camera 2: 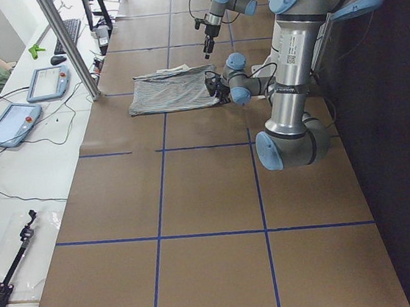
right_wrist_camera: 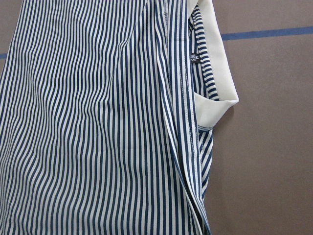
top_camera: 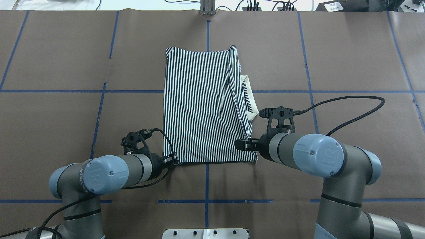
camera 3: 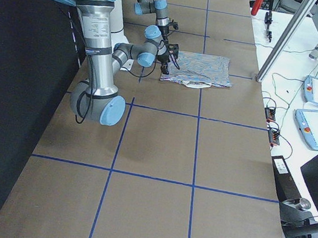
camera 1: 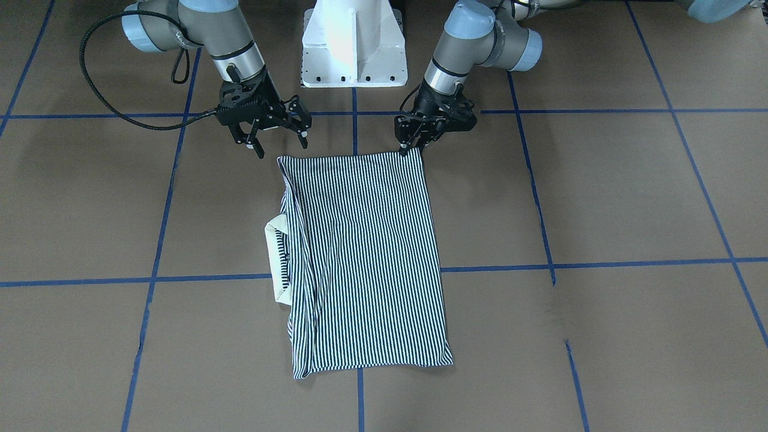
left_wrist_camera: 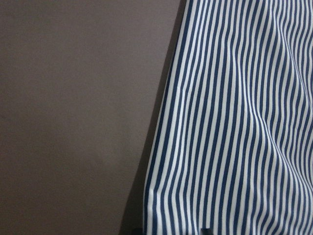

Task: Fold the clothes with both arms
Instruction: 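Lower both grippers to the shirt's near corners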

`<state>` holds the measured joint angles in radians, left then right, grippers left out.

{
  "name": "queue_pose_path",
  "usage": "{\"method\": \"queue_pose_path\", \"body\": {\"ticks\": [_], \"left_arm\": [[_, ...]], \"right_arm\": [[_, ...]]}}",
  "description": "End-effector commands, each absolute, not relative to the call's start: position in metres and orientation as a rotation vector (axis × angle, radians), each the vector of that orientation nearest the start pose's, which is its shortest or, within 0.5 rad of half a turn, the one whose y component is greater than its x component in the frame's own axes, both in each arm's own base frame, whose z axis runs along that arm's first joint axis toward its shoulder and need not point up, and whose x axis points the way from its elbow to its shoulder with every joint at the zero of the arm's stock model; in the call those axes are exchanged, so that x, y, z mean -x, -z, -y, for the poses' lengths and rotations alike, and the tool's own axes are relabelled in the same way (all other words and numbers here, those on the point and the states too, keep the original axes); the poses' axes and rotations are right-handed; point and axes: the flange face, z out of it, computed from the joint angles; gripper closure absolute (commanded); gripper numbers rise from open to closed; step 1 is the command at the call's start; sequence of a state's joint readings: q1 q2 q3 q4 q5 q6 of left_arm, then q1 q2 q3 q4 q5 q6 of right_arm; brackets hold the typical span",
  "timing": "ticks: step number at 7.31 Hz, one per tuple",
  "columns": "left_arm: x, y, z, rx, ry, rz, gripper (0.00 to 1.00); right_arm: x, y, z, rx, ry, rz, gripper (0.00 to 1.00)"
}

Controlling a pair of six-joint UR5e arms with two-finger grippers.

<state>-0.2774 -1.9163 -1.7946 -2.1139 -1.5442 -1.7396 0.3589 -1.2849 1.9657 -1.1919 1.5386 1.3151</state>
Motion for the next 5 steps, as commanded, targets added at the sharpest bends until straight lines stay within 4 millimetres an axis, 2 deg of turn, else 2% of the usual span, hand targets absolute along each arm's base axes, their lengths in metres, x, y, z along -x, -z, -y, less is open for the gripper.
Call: {"method": "queue_pose_path", "body": {"ticks": [1,4,5], "left_arm": [[-0.5451,-0.3023,0.2968,-0.086,0.414,-1.126,0.87],[-0.5447,-0.3015,0.2967,-0.087,0.412,-1.127,0.87],[-0.5447,-0.3015,0.2967,-0.087,0.412,-1.127,1.00]], "right_arm": [[0.4766,-0.2857,0.3248,-0.349,-0.112,1.000,0.00],[0.4777,-0.2858,0.3243,-0.348,-0.111,0.999,0.00],[0.4802,-0.2875,0.3240,-0.316,-0.169,0.995,0.04]]}}
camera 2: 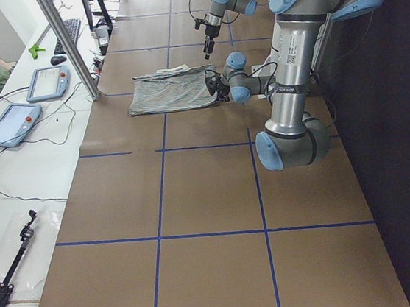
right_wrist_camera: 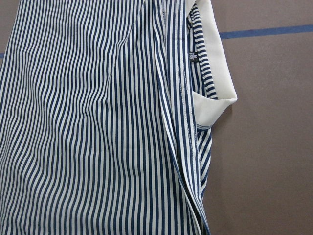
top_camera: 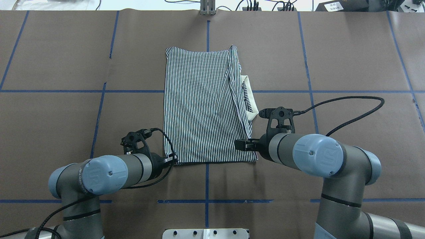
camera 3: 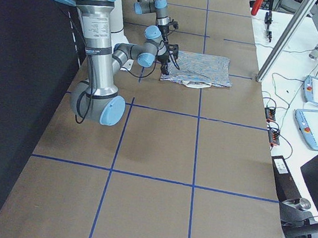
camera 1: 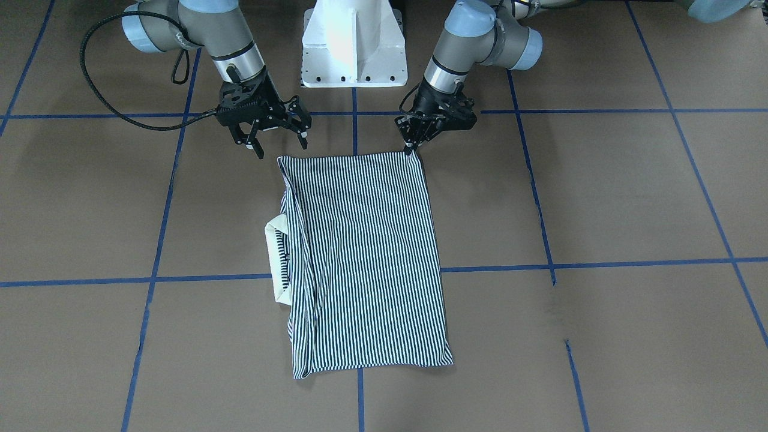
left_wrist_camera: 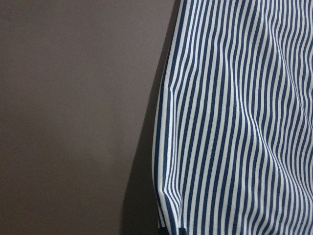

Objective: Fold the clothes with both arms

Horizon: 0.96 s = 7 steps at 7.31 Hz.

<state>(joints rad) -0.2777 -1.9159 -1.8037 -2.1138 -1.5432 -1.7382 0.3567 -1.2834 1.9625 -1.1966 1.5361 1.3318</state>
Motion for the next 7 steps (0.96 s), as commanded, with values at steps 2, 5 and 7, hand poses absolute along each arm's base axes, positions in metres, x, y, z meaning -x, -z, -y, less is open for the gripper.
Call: {"method": "queue_pose_path", "body": {"ticks": [2,5,7], "left_arm": [[-0.544,-0.301,0.297,-0.089,0.413,-1.127,1.00],[-0.544,-0.299,0.297,-0.089,0.413,-1.132,1.00],[-0.543,-0.298,0.297,-0.089,0.413,-1.133,1.00]], "right_arm": [[0.502,-0.248,0.326,-0.198,-0.334,0.906,0.21],[0.551,-0.254,0.325,-0.075,-0.531,0.829,0.34],[0.569,-0.278,0.328,-0.071,-0.530,0.768,0.34]]}}
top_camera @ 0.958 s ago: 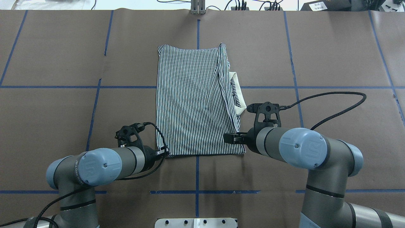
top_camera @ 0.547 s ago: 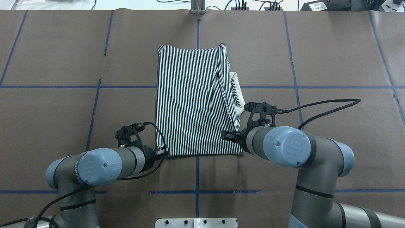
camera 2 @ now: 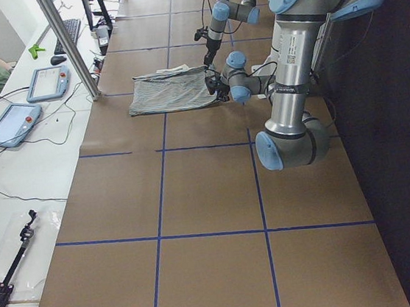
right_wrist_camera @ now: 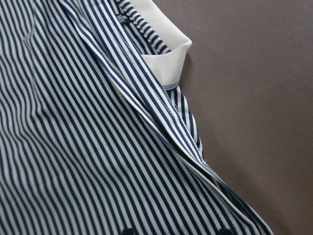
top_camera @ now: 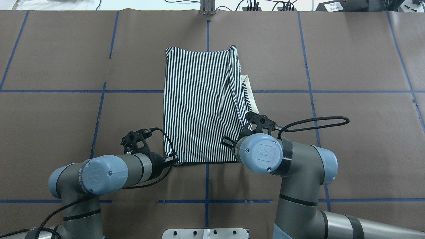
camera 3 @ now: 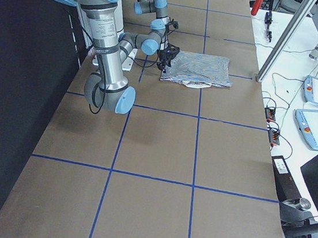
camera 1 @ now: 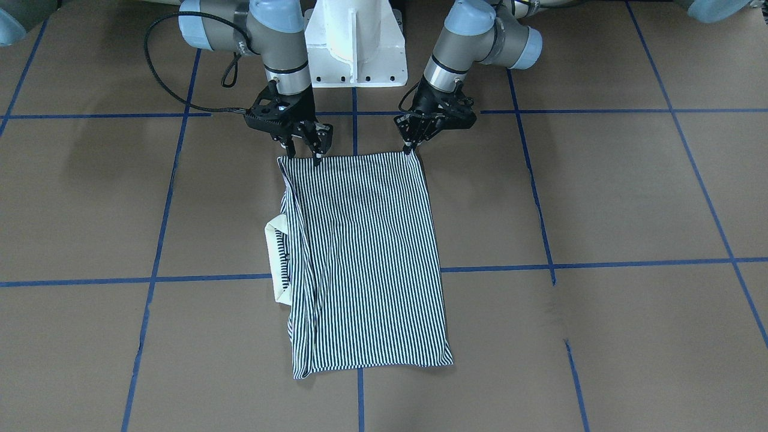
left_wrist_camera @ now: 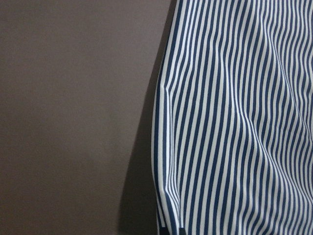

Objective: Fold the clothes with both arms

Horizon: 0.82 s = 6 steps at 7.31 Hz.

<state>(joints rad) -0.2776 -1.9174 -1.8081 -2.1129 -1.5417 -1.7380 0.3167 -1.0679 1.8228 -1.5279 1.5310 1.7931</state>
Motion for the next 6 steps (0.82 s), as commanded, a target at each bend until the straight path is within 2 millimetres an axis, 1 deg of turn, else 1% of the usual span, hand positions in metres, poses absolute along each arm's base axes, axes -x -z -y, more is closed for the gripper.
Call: {"method": "queue_pose_path", "body": {"ticks": [1,2,4,6], "left_arm": [[-0.543,-0.298,0.296,-0.089,0.413,-1.135,1.00],[-0.543,-0.298,0.296,-0.089,0.413,-1.135,1.00],[-0.544,-0.298,0.296,-0.088,0.411,-1.135,1.00],[-0.543,-0.298,0.297,-0.089,0.415,-1.135,1.00]], "right_arm": [[0.571,-0.283,0.329,-0.071,-0.529,0.757,0.34],[0.575,-0.284,0.324,-0.067,-0.521,0.754,0.34],[0.582,-0.268,0.323,-0.064,-0.520,0.705,0.34],[0.585,-0.269,0.321,-0.063,-0.516,0.700,0.34]]}}
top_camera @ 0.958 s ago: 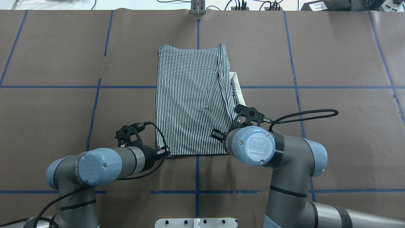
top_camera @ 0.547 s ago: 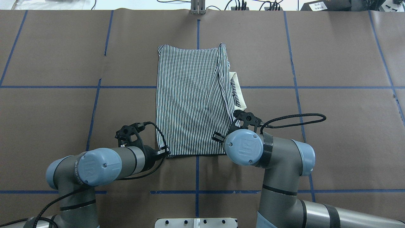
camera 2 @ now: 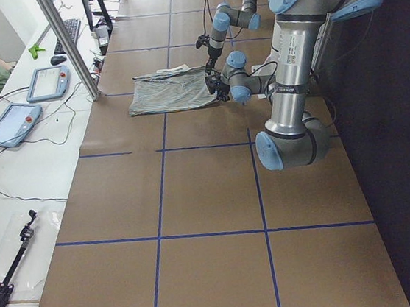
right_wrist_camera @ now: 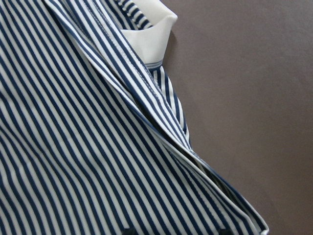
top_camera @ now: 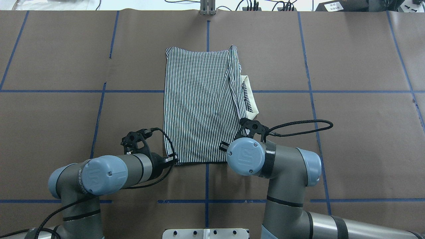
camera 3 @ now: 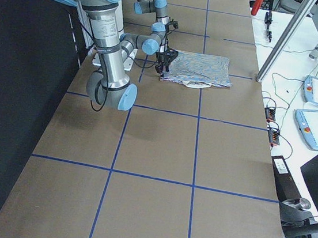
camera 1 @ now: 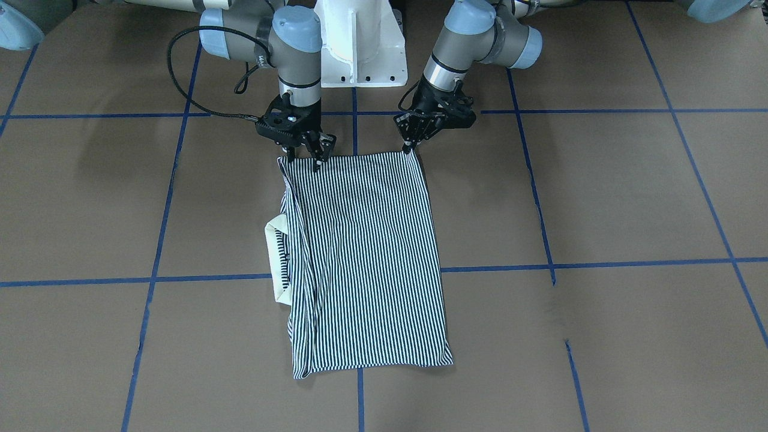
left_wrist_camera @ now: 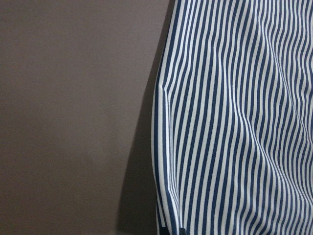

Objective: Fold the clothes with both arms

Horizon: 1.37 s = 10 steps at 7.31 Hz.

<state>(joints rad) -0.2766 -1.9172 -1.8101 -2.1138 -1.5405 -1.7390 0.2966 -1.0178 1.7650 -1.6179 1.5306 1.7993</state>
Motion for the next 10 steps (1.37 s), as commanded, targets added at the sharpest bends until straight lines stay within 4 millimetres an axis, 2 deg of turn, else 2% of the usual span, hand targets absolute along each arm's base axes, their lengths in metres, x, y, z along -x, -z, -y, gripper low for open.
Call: {"method": "queue_pose_path", "body": {"ticks": [1,3,4,9,10], "left_arm": [[-0.544,-0.299,0.296,-0.089,0.414,-1.134,1.00],[-0.544,-0.299,0.296,-0.089,0.414,-1.134,1.00],[-0.544,-0.299,0.296,-0.089,0.414,-1.134,1.00],[-0.544,-0.299,0.296,-0.089,0.414,-1.134,1.00],[-0.544,-0.298,0.296,-0.089,0.414,-1.135,1.00]], "right_arm": [[0.587,-0.268,0.322,-0.064,-0.515,0.698,0.35],[0.593,-0.261,0.328,-0.068,-0.524,0.701,0.35],[0.592,-0.262,0.334,-0.070,-0.533,0.695,0.35],[0.600,-0.275,0.339,-0.079,-0.544,0.664,0.35],[0.600,-0.274,0.338,-0.079,-0.543,0.665,0.43]]}}
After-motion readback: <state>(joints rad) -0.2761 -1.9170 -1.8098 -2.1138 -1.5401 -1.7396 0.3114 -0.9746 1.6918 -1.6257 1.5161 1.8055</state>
